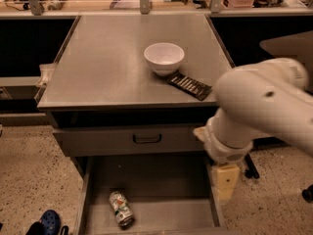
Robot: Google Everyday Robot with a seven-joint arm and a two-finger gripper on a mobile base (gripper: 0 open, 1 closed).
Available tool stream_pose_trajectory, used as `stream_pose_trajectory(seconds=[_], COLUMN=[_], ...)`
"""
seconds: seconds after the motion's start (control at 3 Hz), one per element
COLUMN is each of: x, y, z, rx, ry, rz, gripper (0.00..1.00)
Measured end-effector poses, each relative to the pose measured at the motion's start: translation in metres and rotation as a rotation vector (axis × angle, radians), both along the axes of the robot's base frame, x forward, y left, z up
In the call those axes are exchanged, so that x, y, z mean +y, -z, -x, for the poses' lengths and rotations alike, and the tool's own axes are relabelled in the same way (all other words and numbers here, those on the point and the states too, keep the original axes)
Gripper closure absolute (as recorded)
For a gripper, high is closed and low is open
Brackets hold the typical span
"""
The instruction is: Pick 7up can from middle drawer and place on counter
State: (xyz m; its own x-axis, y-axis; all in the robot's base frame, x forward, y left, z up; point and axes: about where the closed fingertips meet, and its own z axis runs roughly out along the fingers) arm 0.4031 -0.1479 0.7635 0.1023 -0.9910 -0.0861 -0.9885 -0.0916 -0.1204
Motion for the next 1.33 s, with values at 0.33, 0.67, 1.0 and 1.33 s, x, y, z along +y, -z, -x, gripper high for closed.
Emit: stream_pose_trajectory(seconds=[0.33, 0.67, 1.0, 1.33], x=[0.051, 0.051, 0.068, 0.100], y=[0.091, 0.093, 0.108, 0.130], z=[0.038, 0.040, 0.049, 0.054], rx=[0.344, 0.334, 0.344, 0.250], ry=[-0.455, -0.477, -0.652, -1.012], rz=[0.035, 0.046, 0.124, 0.250], gripper=[0.00, 0.00, 0.00, 0.00])
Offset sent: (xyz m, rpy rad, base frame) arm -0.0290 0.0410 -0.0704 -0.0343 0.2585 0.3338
